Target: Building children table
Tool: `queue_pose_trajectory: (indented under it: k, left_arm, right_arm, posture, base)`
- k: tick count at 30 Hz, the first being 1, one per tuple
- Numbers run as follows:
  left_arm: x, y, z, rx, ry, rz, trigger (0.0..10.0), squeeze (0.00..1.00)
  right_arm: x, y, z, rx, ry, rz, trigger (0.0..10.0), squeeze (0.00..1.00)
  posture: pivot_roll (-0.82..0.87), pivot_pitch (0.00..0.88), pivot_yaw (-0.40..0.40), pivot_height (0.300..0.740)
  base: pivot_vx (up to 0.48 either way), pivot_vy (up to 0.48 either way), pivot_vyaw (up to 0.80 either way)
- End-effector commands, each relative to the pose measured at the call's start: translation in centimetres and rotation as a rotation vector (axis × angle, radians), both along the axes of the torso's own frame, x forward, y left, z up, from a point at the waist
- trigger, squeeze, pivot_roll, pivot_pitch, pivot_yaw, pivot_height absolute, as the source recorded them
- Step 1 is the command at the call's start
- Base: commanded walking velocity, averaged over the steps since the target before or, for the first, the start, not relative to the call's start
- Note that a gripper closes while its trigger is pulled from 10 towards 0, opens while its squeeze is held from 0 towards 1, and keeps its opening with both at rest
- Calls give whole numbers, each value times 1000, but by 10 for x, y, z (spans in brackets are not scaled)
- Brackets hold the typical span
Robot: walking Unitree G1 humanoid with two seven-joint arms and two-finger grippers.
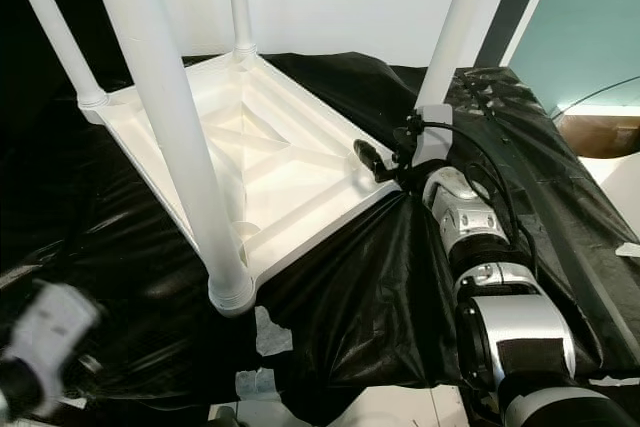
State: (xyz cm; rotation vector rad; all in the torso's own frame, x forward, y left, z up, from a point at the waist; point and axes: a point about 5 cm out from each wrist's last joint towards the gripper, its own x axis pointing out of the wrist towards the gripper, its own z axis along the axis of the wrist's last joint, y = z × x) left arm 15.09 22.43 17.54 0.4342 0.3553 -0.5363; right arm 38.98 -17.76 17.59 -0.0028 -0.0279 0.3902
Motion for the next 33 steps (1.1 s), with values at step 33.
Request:
queue_pose_trajectory:
  k: [33]
  left_arm:
    - [133, 6, 51, -366, -466, 142, 10000, 0]
  right_arm:
    - [-35, 13, -64, -54, 86, -81, 10000, 0]
  posture:
    - [154, 57, -75, 740]
  base:
    - [0, 0, 0]
